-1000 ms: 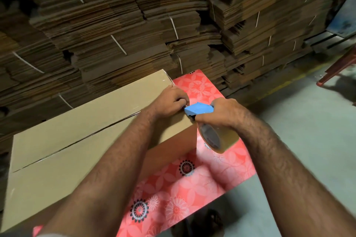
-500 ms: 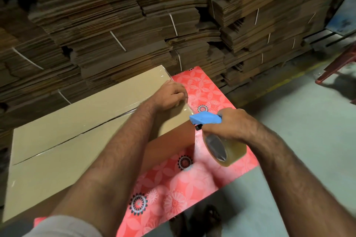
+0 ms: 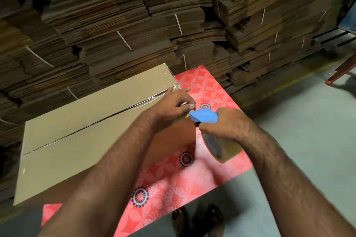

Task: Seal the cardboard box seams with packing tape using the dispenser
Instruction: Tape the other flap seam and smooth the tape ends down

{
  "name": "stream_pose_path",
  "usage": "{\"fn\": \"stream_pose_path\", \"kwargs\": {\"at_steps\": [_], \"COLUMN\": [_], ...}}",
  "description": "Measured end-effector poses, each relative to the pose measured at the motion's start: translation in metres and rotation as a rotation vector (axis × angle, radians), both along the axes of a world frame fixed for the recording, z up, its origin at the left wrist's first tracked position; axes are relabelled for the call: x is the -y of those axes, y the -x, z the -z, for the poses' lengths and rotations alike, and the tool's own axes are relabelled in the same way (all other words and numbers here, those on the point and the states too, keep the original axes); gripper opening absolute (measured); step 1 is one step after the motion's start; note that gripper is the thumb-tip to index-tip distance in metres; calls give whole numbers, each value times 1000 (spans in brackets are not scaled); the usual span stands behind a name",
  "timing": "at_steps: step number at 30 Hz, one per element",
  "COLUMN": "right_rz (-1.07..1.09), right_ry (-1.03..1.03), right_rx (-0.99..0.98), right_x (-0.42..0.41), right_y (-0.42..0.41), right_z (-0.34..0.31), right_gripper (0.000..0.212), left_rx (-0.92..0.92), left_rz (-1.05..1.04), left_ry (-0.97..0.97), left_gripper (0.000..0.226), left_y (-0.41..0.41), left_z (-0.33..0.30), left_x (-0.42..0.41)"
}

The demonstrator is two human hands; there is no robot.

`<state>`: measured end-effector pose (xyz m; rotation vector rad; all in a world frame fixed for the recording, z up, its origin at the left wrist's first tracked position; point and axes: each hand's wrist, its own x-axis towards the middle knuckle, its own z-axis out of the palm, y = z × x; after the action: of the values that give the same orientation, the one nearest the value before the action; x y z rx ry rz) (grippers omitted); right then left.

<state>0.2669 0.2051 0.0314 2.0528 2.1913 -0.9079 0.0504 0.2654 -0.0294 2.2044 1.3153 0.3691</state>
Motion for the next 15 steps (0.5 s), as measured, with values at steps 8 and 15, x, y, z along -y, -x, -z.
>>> {"fn": "stream_pose_path", "kwargs": {"at_steps": [8,15], "right_rz": [33,-25], "right_ry": [13,-42], "right_rx": [-75,7], "right_x": [35,27], "right_y": [-21,-11], "right_z": [11,11], "right_gripper": [62,49], "left_rx": [-84,-179], "left_rz": [7,-95], "left_ry": [32,-81], "left_gripper": [29,36], "left_y": [-7,-21], "left_z": [-11,-12], "left_x": [1,24]}}
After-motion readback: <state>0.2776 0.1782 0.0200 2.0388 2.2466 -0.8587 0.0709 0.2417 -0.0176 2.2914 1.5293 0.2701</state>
